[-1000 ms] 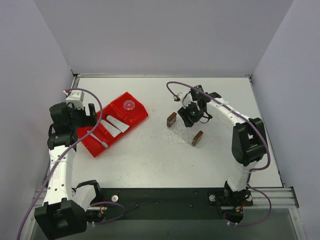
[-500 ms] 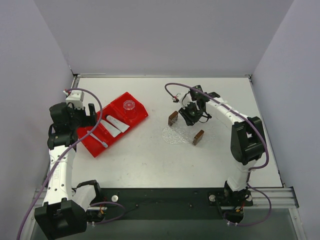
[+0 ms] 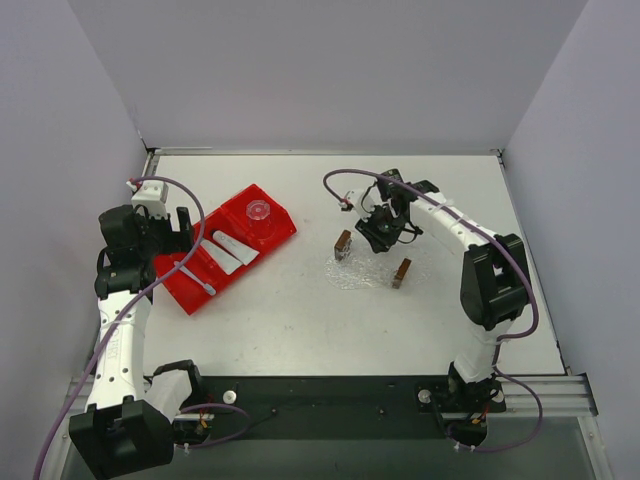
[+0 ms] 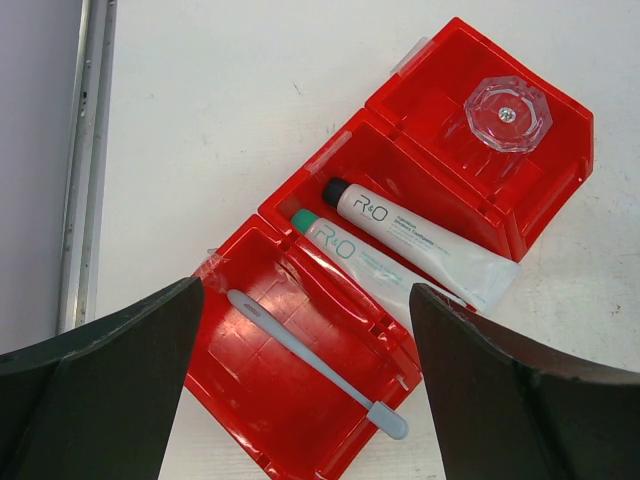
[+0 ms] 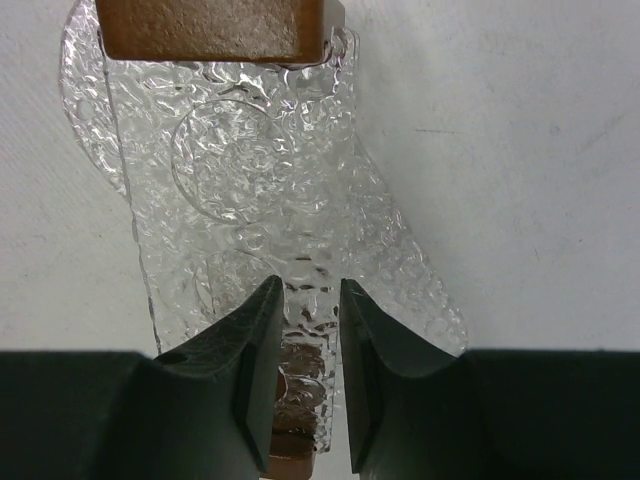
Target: Prepare toiletry sets of a toothbrush and toothpaste on the tray
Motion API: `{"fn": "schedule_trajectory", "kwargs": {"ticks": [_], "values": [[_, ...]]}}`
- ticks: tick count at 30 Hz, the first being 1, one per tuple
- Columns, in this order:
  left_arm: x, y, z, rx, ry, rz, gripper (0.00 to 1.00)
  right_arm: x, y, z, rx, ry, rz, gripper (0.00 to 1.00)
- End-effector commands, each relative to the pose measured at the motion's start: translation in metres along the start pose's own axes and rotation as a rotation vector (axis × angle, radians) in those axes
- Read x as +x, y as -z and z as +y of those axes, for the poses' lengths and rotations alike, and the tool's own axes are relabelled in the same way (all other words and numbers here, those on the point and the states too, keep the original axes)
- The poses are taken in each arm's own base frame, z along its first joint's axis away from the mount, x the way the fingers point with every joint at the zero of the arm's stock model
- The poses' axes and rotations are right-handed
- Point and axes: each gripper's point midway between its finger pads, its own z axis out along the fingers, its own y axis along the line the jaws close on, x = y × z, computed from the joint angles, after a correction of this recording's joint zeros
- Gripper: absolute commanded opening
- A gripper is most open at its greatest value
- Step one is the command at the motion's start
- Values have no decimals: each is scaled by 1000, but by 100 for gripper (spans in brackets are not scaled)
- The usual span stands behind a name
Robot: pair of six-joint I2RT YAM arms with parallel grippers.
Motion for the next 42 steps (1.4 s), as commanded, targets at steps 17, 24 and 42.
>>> {"fn": "schedule_trajectory", "kwargs": {"ticks": [17, 24, 42], "values": [[-10, -1, 5, -12, -9, -24, 95, -8, 9, 21, -87, 369, 43, 21], [-12, 0, 6, -20, -12, -29, 95, -12, 6, 20, -98, 434, 74, 19], [-15, 13, -146, 724, -247, -146, 96, -36, 39, 4, -52, 145, -29, 53]]}}
